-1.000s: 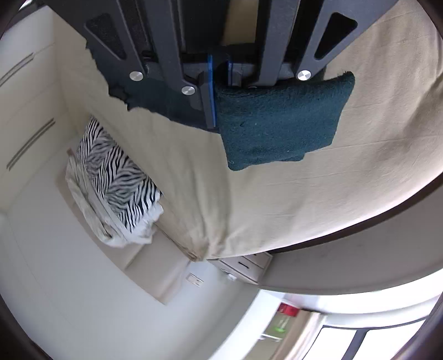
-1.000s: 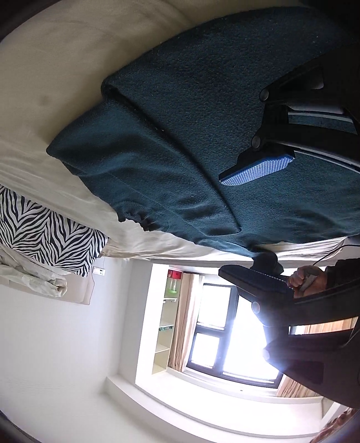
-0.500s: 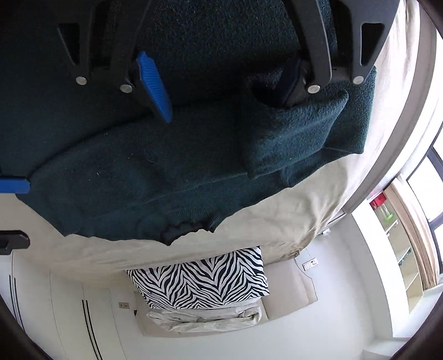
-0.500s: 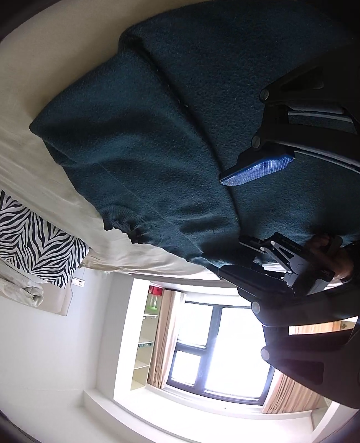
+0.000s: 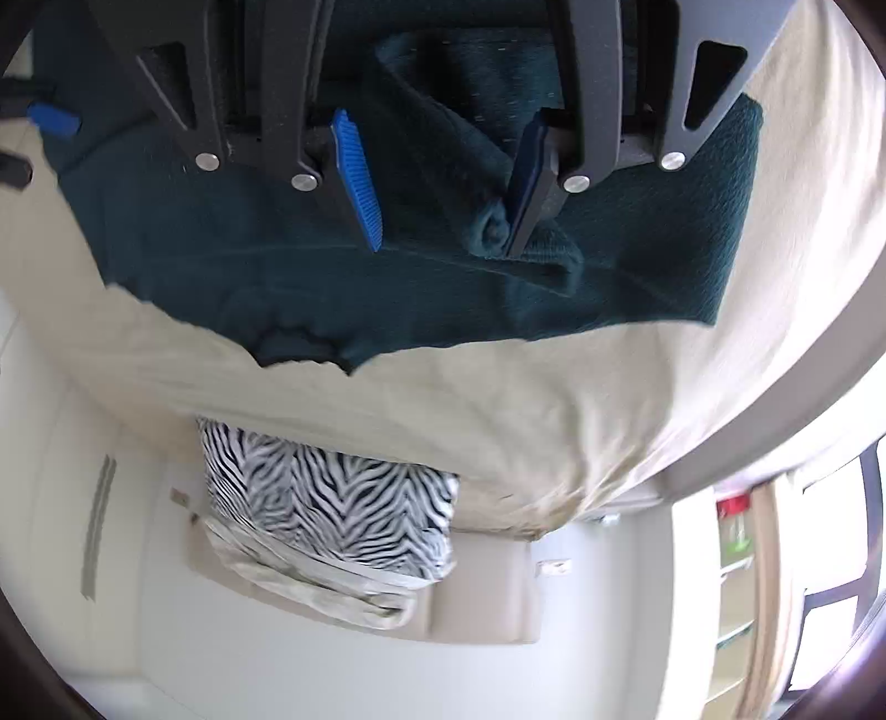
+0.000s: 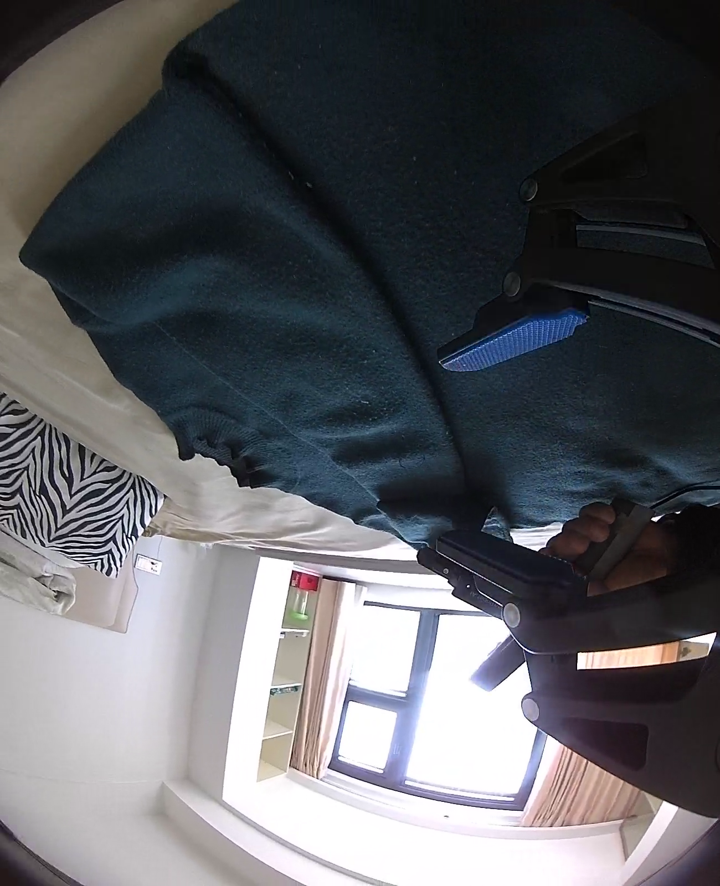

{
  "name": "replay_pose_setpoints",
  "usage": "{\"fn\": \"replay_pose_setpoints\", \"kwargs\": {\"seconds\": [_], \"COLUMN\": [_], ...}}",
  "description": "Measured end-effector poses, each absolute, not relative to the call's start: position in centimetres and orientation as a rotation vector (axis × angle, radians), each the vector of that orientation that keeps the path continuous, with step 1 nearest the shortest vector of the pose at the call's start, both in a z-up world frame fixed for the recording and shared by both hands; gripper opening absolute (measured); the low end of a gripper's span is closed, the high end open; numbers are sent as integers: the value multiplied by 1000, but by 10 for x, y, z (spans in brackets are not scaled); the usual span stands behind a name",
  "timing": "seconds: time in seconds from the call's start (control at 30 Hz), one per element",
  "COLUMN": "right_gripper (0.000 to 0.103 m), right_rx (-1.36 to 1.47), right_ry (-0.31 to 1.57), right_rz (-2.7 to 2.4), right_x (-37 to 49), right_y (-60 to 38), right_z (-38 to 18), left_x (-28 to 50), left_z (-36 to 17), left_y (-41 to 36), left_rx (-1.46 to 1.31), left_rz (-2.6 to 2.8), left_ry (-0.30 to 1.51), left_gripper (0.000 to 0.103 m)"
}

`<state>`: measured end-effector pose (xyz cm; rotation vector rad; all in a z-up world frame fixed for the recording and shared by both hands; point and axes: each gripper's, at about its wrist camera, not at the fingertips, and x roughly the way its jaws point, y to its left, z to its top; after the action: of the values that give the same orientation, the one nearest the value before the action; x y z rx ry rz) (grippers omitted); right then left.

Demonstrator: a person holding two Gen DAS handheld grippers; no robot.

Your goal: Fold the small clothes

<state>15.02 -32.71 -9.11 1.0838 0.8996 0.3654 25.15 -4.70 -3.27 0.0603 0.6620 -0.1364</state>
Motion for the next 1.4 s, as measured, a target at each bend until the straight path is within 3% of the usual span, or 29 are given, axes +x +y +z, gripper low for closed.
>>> {"fn": "replay_pose_setpoints", "kwargs": {"seconds": [0.13, 0.17, 0.2, 0.23, 0.3, 0.47, 0.6, 0.73, 0.87, 1.0, 1.17, 1.4], "right_gripper": [59, 60, 59, 59, 60, 60, 59, 59, 59, 48, 8, 7], "right_rx": [1120, 1128, 1129, 1124, 1108, 1051, 964, 932, 926, 838, 711, 669], "right_ry": [852, 845, 840, 840, 854, 891, 931, 1030, 1128, 1170, 1176, 1048], "right_rz": [297, 284, 278, 270, 263, 322, 435, 470, 435, 427, 407, 361], "right_x": [135, 132, 129, 128, 129, 153, 191, 234, 263, 271, 276, 280], "right_y": [-365, -371, -377, -381, -385, -363, -311, -263, -235, -211, -195, -233], "right_z": [-89, -89, -88, -88, -87, -80, -69, -81, -107, -113, -105, -56], "left_x": [212, 203, 195, 187, 173, 163, 166, 174, 175, 175, 175, 173], "left_z": [-40, -40, -39, -36, -28, -28, -52, -72, -78, -79, -80, -80], "left_y": [-140, -151, -156, -154, -138, -51, 20, 59, 63, 63, 64, 66], "left_rx": [451, 493, 505, 488, 418, 108, -163, -366, -392, -391, -395, -399], "left_rz": [-252, -247, -241, -246, -269, -232, -143, -101, -104, -104, -106, -107], "left_ry": [530, 495, 473, 454, 438, 532, 635, 690, 698, 701, 702, 698], "left_gripper": [49, 56, 78, 93, 98, 98, 76, 75, 75, 76, 76, 76]}}
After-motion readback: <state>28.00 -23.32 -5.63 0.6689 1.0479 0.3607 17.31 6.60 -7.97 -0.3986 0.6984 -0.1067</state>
